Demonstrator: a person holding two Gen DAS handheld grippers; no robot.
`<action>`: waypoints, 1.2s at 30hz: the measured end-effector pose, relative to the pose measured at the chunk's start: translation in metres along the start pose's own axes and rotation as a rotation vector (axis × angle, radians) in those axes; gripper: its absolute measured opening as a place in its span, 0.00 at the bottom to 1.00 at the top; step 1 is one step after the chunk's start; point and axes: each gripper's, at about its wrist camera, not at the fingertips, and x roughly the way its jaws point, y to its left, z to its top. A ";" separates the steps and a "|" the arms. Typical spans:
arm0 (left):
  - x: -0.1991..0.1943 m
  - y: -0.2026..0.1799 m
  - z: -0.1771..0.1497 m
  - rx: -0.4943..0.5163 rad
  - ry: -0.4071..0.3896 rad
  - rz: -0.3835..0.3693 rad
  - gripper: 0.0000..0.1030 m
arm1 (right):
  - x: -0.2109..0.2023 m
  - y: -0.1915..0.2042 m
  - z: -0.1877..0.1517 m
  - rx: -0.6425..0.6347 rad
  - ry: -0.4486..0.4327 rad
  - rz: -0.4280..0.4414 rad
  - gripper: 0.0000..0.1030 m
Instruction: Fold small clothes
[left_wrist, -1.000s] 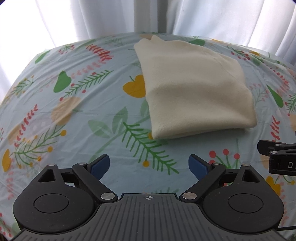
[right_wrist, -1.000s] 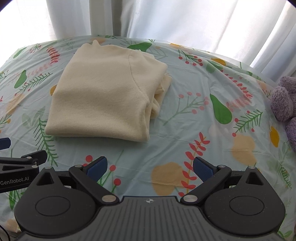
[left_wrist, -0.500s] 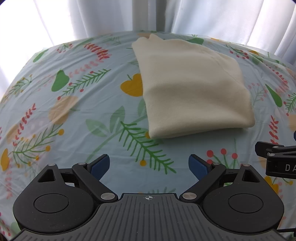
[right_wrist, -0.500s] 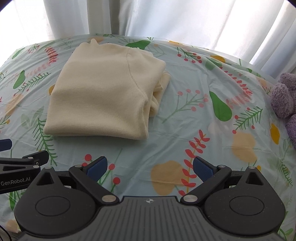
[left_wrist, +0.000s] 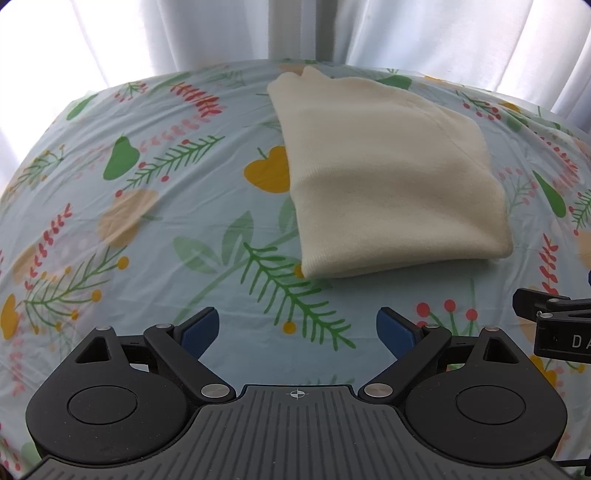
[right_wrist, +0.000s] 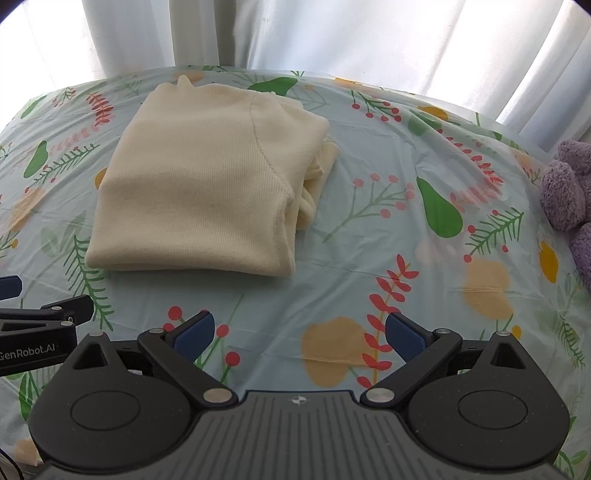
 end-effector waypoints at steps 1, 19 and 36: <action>0.000 0.000 0.000 0.001 0.001 -0.001 0.93 | 0.000 0.000 0.000 0.000 0.000 -0.001 0.96; 0.002 -0.002 0.001 -0.003 0.006 -0.005 0.93 | -0.002 -0.001 0.001 -0.006 -0.006 -0.006 0.96; 0.002 -0.001 0.001 -0.004 0.012 -0.016 0.93 | -0.005 0.001 0.003 -0.012 -0.012 -0.010 0.96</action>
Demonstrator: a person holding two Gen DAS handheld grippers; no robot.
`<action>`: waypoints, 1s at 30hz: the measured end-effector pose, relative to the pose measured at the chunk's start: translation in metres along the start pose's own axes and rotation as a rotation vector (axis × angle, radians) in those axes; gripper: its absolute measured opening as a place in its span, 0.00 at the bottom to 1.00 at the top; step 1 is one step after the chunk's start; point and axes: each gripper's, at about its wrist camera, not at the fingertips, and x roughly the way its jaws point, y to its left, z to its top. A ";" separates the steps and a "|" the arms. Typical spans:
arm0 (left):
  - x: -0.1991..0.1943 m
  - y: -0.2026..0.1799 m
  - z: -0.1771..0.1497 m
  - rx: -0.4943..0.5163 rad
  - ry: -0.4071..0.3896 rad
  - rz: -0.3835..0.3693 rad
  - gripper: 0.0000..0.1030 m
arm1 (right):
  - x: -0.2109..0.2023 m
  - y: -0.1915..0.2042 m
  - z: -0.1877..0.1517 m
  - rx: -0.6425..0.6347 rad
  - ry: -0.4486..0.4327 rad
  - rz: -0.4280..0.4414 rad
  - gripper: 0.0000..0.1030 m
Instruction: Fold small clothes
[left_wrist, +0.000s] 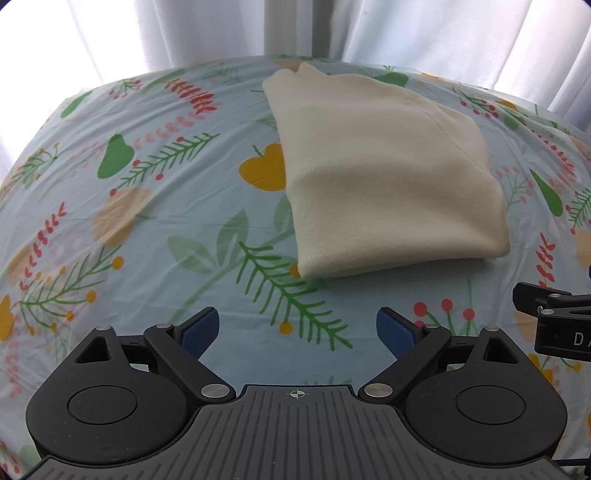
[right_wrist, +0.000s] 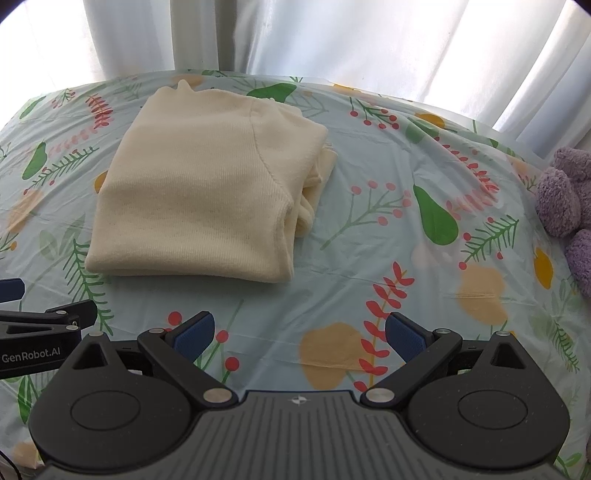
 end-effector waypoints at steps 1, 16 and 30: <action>0.000 0.000 0.000 -0.001 0.001 -0.001 0.93 | 0.000 0.000 0.000 0.000 -0.001 0.000 0.96; 0.003 0.003 0.001 -0.015 0.005 -0.001 0.93 | 0.003 0.001 0.000 -0.012 -0.003 -0.005 0.96; 0.003 0.002 0.001 -0.005 -0.029 0.002 0.93 | 0.005 0.002 0.001 -0.023 -0.012 -0.022 0.96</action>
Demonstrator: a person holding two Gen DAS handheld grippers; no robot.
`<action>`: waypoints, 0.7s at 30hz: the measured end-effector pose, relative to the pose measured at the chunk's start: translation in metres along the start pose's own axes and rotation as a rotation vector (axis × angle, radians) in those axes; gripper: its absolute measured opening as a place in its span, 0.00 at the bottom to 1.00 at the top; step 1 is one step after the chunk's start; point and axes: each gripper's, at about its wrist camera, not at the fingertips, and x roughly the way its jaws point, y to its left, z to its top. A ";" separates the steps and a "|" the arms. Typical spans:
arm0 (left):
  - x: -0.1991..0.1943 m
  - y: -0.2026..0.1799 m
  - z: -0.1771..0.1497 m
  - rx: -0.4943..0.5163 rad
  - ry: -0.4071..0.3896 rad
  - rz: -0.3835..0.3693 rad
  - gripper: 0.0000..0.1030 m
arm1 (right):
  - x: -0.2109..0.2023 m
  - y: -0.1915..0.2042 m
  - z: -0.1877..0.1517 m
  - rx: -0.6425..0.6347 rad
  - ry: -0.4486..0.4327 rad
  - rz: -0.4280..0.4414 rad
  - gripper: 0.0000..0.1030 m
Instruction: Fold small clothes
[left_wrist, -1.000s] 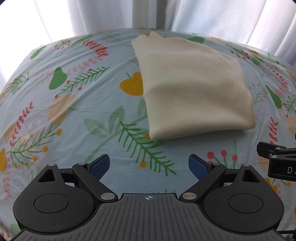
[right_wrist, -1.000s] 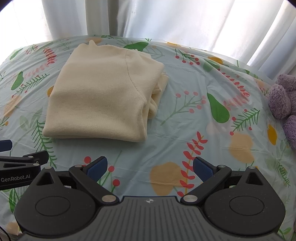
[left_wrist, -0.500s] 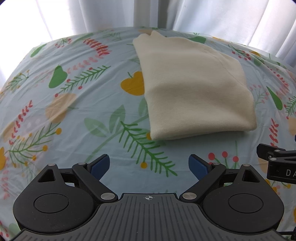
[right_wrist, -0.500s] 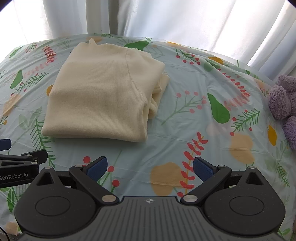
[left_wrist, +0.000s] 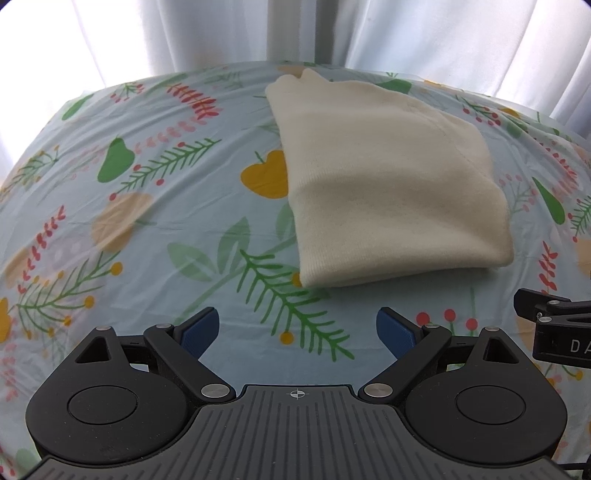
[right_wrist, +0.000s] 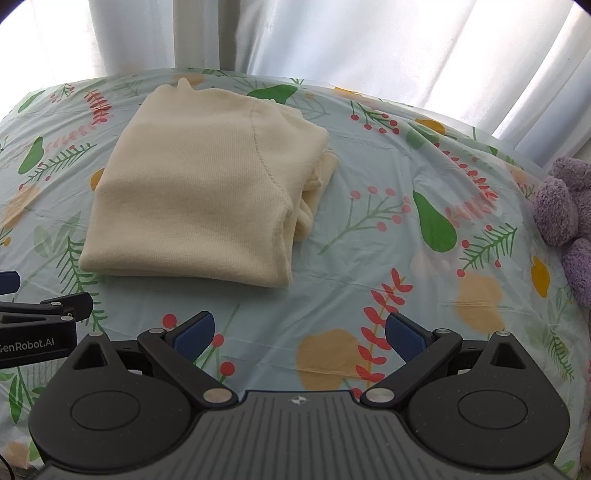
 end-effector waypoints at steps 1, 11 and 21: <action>0.000 -0.001 0.000 0.004 -0.003 -0.003 0.93 | 0.000 0.000 0.000 0.001 0.000 0.000 0.96; 0.000 -0.004 -0.001 0.013 0.000 -0.009 0.93 | 0.000 0.000 0.001 0.000 -0.002 -0.007 0.96; 0.000 -0.002 0.000 0.013 0.001 0.001 0.93 | 0.001 -0.001 0.002 -0.001 0.000 -0.006 0.96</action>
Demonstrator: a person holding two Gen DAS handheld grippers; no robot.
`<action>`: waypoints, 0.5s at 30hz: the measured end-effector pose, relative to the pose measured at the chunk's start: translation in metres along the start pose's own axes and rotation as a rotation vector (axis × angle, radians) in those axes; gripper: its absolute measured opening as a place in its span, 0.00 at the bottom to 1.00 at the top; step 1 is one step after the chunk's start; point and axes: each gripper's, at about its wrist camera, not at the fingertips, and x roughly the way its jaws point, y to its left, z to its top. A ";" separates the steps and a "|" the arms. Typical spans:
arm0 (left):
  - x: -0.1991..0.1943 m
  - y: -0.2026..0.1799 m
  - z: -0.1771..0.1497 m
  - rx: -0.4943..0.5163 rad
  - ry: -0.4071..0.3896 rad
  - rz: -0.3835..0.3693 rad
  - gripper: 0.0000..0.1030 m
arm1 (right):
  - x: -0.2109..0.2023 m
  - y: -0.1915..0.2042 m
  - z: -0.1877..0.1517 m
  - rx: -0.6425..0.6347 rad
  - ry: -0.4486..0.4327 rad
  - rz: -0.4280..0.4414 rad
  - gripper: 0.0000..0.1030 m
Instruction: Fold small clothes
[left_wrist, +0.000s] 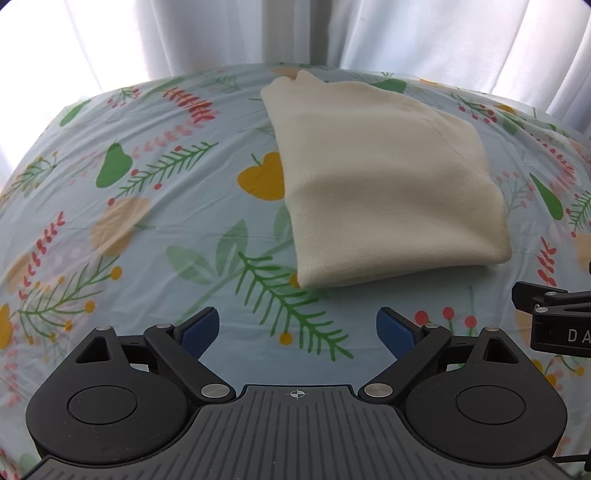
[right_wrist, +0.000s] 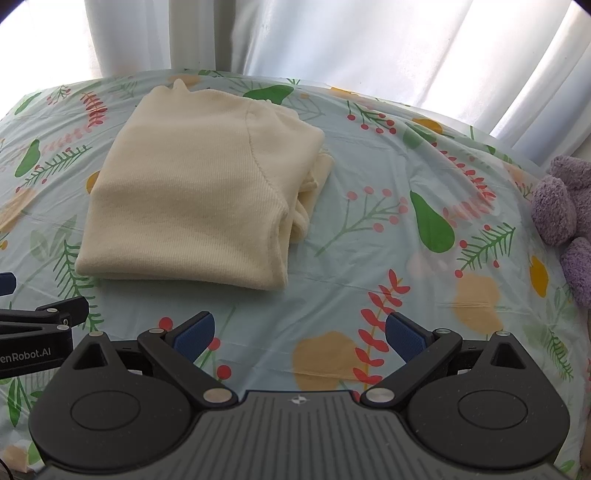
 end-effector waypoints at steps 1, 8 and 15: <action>0.000 0.000 0.000 0.000 0.001 0.001 0.93 | 0.000 0.000 0.000 0.001 -0.001 0.000 0.96; 0.000 0.000 0.000 0.003 0.000 -0.002 0.93 | 0.000 0.001 0.000 -0.002 -0.003 -0.003 0.96; 0.000 0.000 0.000 0.008 -0.001 -0.003 0.93 | -0.001 0.002 0.000 -0.005 -0.007 -0.006 0.96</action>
